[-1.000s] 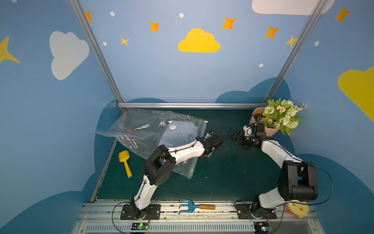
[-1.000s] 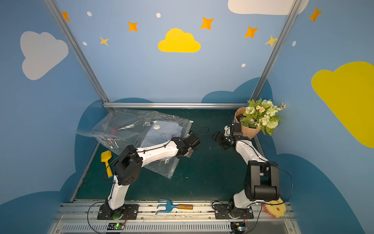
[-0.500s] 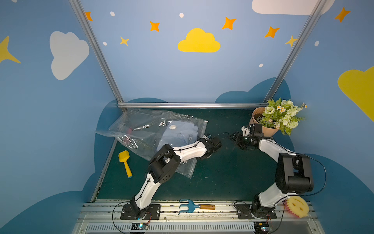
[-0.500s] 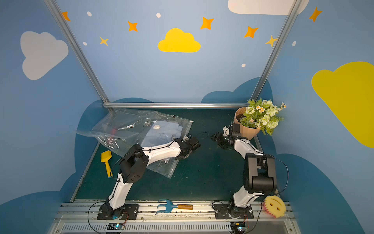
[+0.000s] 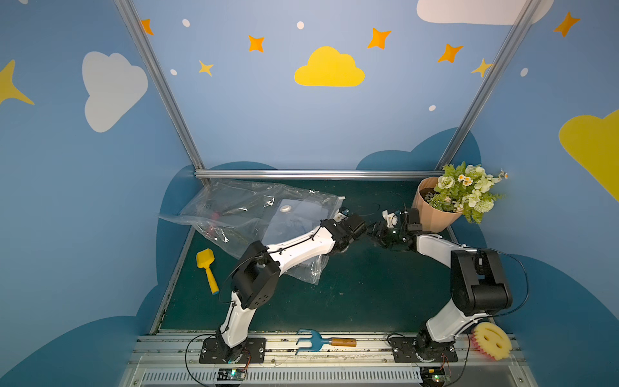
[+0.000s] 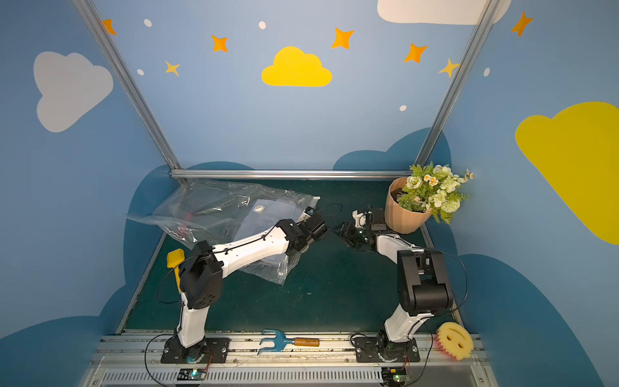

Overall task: Take the shirt out of the vacuum bag
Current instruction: Open the vacuum bag at the center of the board, then take out the shirt from the vacuum bag.

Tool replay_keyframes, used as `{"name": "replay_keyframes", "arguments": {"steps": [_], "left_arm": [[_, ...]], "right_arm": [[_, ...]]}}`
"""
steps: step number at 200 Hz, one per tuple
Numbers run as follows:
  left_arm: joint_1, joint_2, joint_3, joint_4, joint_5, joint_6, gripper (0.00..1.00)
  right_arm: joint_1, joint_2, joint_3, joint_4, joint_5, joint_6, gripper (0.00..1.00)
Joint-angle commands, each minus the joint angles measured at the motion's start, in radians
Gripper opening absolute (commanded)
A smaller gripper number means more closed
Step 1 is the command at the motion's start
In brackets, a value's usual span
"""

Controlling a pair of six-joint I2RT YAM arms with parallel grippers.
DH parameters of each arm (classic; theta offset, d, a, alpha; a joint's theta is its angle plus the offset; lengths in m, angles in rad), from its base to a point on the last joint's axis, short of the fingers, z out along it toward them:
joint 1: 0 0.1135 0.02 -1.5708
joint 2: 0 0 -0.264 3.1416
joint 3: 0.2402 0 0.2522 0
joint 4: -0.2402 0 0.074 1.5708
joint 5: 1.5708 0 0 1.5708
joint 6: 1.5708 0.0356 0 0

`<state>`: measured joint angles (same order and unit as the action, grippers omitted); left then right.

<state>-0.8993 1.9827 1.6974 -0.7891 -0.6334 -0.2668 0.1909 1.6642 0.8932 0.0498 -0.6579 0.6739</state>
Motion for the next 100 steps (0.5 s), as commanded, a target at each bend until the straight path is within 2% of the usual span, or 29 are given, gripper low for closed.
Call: {"name": "replay_keyframes", "arguments": {"steps": [1,47,100], "left_arm": [[0.027,-0.082,0.004,0.022,0.036,-0.01,0.03],[0.077,-0.157,-0.074,0.064,0.107,-0.043,0.03],[0.09,-0.186,-0.128,0.088,0.146,-0.078,0.03]], "right_arm": [[0.08,0.028,0.037,0.115,-0.06,0.043,0.59],[0.206,0.172,0.163,0.203,-0.058,0.099,0.6],[0.232,0.331,0.328,0.21,-0.058,0.112,0.59]]}}
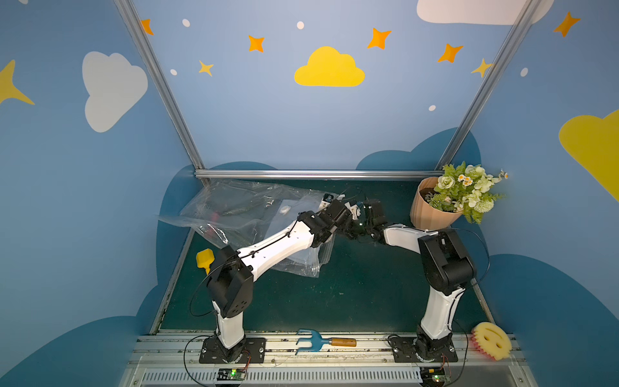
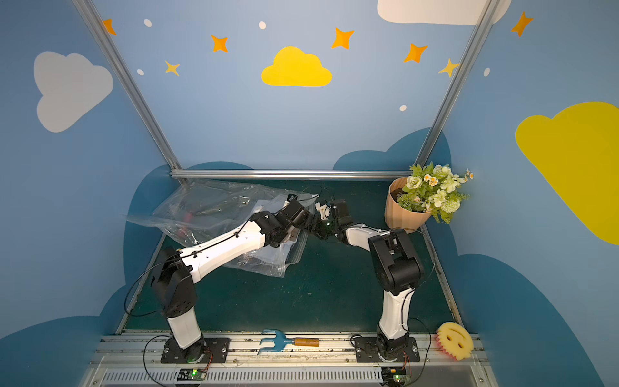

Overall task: Take the shirt out of the vacuum bag
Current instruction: Take out the shirt from the vacuum bag.

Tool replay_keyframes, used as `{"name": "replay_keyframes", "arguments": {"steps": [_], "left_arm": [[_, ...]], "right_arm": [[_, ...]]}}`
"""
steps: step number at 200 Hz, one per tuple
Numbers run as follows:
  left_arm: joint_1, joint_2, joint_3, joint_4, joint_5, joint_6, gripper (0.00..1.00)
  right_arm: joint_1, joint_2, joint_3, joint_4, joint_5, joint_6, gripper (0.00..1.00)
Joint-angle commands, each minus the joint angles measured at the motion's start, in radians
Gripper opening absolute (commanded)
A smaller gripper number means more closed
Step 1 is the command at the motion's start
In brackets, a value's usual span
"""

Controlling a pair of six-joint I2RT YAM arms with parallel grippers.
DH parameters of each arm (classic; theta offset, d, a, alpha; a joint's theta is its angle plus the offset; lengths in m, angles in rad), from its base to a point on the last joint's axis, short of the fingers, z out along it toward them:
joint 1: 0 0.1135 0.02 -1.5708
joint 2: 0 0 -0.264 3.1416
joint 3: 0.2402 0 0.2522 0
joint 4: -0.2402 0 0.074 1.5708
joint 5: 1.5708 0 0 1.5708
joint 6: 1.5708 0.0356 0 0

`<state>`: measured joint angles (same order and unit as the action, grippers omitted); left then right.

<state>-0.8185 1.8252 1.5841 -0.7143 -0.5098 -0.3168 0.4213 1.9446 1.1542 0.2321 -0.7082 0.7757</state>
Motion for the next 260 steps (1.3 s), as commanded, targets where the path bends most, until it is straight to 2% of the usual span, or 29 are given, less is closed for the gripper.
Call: {"name": "replay_keyframes", "arguments": {"steps": [1,87,202,260], "left_arm": [[0.009,-0.029,-0.016,0.014,0.022,-0.028,0.03],[0.027,-0.042,-0.001,0.033,0.056,-0.028,0.03],[0.041,-0.063,-0.029,0.045,0.09,-0.05,0.03],[0.043,-0.065,-0.038,0.045,0.103,-0.063,0.03]], "right_arm": [[0.001,0.057,0.073,0.027,-0.007,0.01,0.59],[0.002,0.202,0.218,0.016,-0.009,0.01,0.54],[0.011,0.269,0.252,0.015,0.009,0.021,0.53],[0.035,0.306,0.297,0.029,0.015,0.047,0.48]]}}
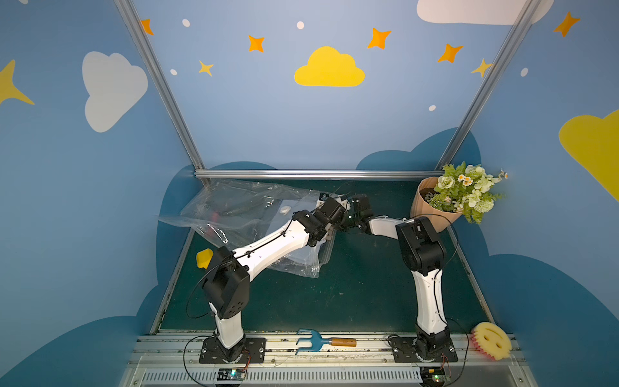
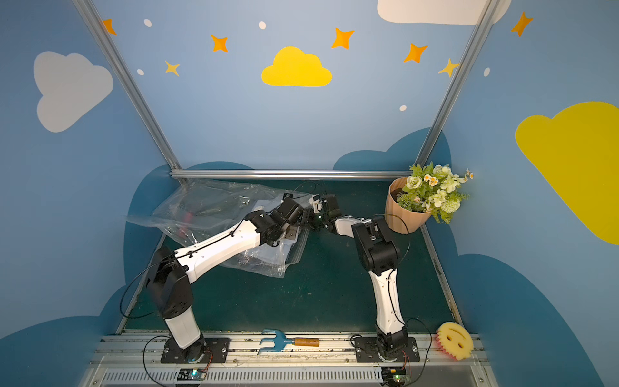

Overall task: Take the shirt out of the vacuum bag
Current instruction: Take out the shirt from the vacuum bag.

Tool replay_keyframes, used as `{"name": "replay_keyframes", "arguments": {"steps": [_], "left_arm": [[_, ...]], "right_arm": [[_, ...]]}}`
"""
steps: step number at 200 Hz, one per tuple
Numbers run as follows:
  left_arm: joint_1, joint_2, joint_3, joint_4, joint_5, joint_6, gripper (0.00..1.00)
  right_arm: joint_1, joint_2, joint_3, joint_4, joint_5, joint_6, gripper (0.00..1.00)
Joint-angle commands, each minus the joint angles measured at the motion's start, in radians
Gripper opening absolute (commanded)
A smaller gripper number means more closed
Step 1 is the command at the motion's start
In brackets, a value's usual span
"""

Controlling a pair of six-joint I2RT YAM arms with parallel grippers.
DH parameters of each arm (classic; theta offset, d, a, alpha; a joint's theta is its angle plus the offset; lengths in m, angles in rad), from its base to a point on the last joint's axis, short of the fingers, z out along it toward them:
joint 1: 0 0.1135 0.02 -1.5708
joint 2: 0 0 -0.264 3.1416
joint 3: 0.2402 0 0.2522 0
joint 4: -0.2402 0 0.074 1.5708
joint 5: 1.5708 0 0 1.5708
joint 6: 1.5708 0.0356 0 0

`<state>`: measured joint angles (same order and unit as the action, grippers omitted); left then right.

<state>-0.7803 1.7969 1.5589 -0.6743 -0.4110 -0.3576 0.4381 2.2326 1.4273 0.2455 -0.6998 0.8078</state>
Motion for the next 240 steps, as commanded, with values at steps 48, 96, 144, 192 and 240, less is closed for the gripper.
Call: {"name": "replay_keyframes", "arguments": {"steps": [48,96,144,192,240], "left_arm": [[0.013,-0.045,-0.03,0.019,0.015,-0.025,0.03],[0.027,-0.056,-0.072,0.04,0.029,-0.036,0.03],[0.041,-0.066,-0.102,0.061,0.032,-0.034,0.03],[0.056,-0.068,-0.115,0.08,0.032,-0.017,0.03],[0.069,-0.067,-0.145,0.107,0.036,-0.024,0.03]], "right_arm": [[0.035,0.041,0.056,0.002,0.02,0.022,0.35],[0.034,-0.025,0.055,-0.047,0.031,0.034,0.13],[0.031,-0.155,0.023,-0.22,0.101,-0.065,0.05],[0.019,-0.197,0.001,-0.29,0.118,-0.071,0.03],[0.001,-0.237,-0.029,-0.374,0.127,-0.088,0.01]]}}
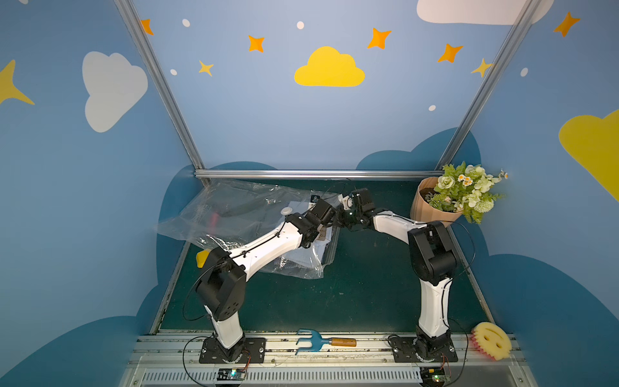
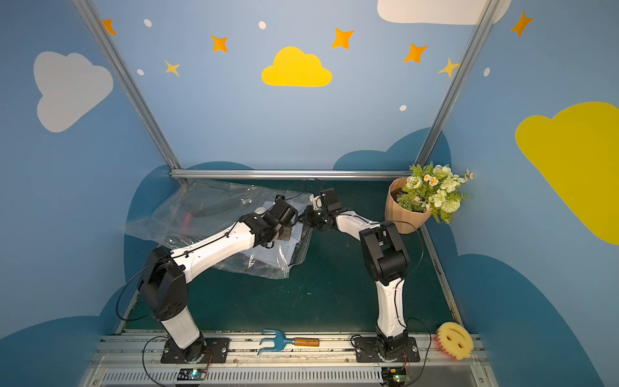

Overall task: Take the shirt out of the vacuum bag
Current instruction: Take out the shirt from the vacuum bag.

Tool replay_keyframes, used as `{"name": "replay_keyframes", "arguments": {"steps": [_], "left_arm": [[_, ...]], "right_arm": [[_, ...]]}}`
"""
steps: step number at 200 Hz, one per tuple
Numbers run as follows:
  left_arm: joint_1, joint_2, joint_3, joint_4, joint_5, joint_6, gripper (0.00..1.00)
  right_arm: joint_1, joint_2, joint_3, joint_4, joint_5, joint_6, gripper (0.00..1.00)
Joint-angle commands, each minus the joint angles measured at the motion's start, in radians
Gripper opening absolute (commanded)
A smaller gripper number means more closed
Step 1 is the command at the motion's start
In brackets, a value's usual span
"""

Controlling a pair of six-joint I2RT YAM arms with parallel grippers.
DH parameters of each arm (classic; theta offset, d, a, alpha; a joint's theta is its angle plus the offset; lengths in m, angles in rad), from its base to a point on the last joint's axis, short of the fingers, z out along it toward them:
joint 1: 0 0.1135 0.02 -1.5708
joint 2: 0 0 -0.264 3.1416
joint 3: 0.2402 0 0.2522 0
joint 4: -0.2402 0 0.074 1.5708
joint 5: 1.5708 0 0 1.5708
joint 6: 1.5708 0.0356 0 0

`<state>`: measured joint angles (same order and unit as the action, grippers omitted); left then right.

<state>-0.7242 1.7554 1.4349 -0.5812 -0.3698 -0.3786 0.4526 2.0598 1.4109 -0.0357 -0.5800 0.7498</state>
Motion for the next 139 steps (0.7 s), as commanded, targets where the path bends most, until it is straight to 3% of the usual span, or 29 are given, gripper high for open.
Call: {"name": "replay_keyframes", "arguments": {"steps": [1,60,67,92,139], "left_arm": [[0.013,-0.025,-0.022,0.014,-0.005,-0.003,0.03],[0.019,-0.021,-0.049,0.028,0.003,-0.009,0.03],[0.02,-0.022,-0.053,0.03,0.003,-0.009,0.03],[0.023,-0.02,-0.059,0.036,0.01,-0.011,0.03],[0.024,-0.016,-0.045,0.032,0.019,-0.006,0.03]], "right_arm": [[-0.014,-0.064,-0.012,-0.092,0.007,-0.03,0.01],[-0.048,-0.125,0.017,-0.229,0.067,-0.06,0.03],[-0.049,-0.128,0.027,-0.248,0.068,-0.066,0.05],[-0.051,-0.118,0.066,-0.287,0.071,-0.1,0.34],[-0.051,-0.034,0.023,-0.152,-0.018,-0.039,0.41]]}}
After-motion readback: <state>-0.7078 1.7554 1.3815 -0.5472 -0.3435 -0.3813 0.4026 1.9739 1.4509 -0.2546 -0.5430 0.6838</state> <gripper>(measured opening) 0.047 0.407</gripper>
